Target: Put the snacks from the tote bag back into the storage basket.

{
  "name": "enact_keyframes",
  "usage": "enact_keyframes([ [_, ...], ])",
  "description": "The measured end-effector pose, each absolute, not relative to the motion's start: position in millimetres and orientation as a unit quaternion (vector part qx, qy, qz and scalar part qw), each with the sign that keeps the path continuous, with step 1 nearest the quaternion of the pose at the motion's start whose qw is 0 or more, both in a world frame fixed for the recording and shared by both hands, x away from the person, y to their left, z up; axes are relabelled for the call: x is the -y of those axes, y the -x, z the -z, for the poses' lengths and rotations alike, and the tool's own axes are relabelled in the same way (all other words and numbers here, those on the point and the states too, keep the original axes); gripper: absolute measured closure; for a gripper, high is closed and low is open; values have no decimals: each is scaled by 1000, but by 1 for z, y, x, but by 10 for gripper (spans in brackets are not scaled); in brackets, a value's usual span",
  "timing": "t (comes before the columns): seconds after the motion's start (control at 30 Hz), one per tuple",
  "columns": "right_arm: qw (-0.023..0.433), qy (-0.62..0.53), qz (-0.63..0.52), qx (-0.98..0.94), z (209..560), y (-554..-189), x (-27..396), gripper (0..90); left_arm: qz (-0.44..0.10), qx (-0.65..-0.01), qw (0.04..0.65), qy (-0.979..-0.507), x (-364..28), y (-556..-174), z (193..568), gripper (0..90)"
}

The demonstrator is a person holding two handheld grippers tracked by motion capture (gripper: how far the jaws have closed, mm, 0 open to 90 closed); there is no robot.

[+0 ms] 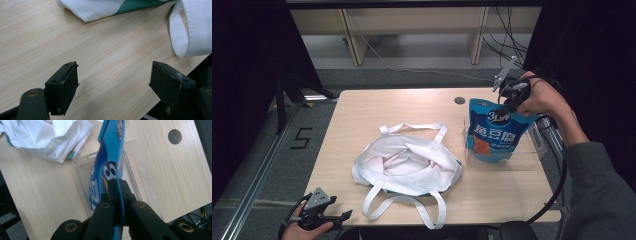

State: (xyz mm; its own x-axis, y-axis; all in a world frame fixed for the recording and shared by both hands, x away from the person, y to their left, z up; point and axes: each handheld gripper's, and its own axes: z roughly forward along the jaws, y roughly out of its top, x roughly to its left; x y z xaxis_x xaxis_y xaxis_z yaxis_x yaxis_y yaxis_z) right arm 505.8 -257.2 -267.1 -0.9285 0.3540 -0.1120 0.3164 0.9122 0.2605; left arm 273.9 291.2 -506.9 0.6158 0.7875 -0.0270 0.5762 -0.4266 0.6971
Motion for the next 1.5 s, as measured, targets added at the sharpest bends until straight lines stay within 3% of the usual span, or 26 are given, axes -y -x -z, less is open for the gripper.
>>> enact_keyframes([
  [0.07, 87, -172, -123, -974, 268, -505, 260, 888, -152, -415, 344, -829, -290, -274, 506, 218],
  [0.1, 105, -191, -140, -966, 268, -503, 262, 792, -155, -416, 351, -824, -290, -274, 508, 217],
  [0.23, 118, -208, -170, -956, 264, -496, 264, 690, -156, -417, 347, -825, -291, -273, 506, 218],
  [0.37, 171, -251, -208, -930, 249, -476, 272, 538, -156, -418, 345, -826, -291, -273, 506, 218],
  [0.57, 214, -299, -275, -888, 239, -448, 300, 420, -158, -425, 357, -817, -289, -273, 508, 217],
  [0.9, 255, -349, -284, -856, 259, -401, 332, 347, -154, -415, 341, -830, -291, -273, 506, 215],
  [1.1, 240, -377, -294, -845, 283, -381, 347, 344, -153, -415, 339, -830, -290, -274, 506, 215],
  [1.5, 208, -393, -322, -835, 339, -379, 360, 367, -154, -412, 335, -833, -291, -274, 506, 213],
])
